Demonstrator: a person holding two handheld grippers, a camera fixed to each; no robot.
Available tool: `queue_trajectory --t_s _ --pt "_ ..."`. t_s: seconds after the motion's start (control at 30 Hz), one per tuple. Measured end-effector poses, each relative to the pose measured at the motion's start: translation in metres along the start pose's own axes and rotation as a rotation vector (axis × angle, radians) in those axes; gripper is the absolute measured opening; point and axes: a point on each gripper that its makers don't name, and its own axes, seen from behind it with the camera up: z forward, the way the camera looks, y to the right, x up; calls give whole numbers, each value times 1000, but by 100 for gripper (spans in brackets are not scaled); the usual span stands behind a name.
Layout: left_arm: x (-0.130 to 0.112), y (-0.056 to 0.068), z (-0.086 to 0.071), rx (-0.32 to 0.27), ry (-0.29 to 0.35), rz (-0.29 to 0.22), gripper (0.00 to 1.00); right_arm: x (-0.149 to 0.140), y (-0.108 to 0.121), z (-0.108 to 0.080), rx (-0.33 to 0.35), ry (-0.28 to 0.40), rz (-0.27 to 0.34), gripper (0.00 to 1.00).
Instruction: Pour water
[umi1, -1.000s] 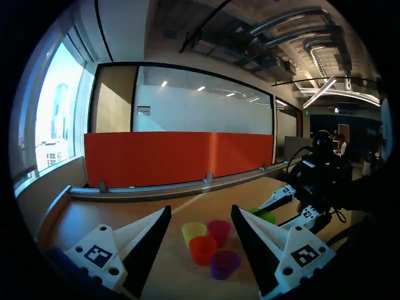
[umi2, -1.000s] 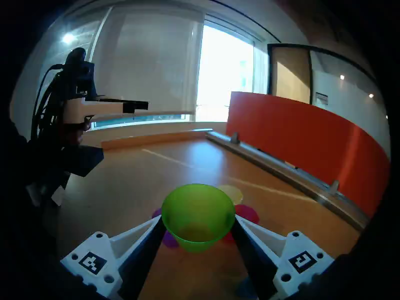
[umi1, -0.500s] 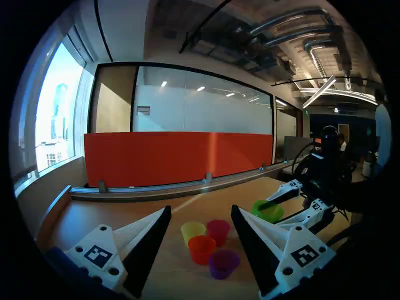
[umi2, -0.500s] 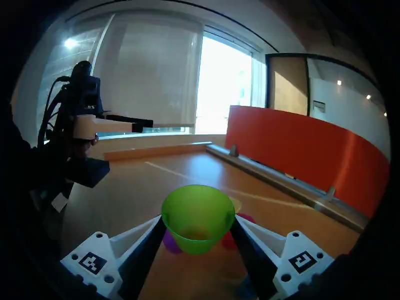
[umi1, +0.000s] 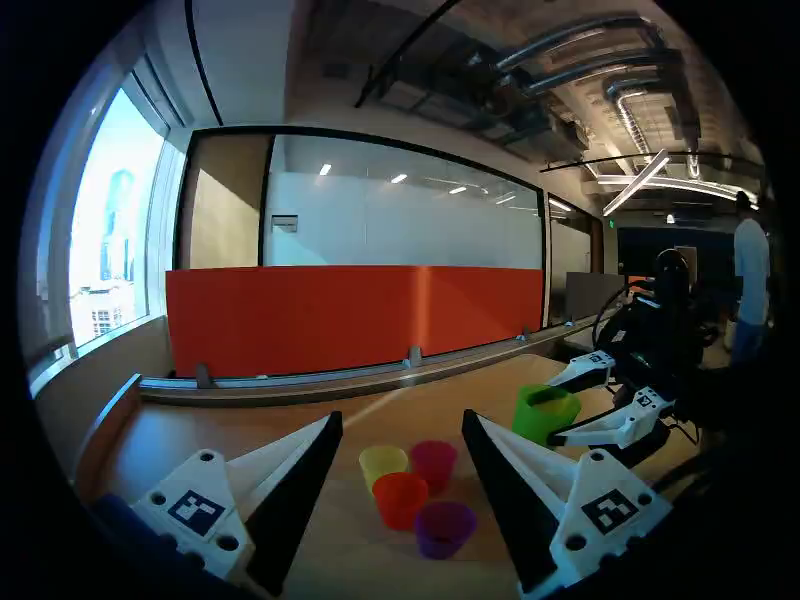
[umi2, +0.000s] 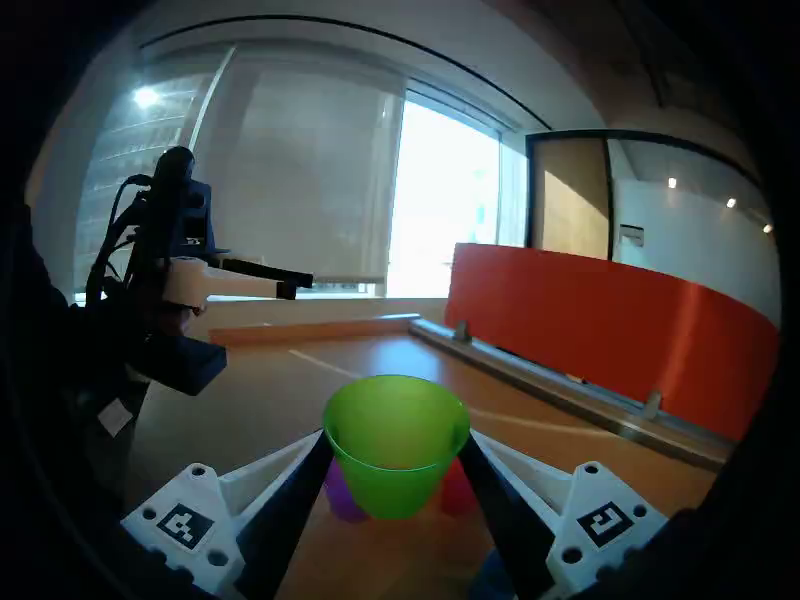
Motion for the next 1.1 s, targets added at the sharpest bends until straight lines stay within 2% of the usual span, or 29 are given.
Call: queue_trajectory --t_s 0.4,0.73,1.1 --pt "-2 3 1 -5 0 0 88 16 -7 -7 7 74 -7 91" --pt "-2 5 3 -7 -2 2 88 20 -7 -10 4 93 27 90" --pt "-4 10 9 -17 -12 15 88 19 -3 -27 -12 97 52 90"
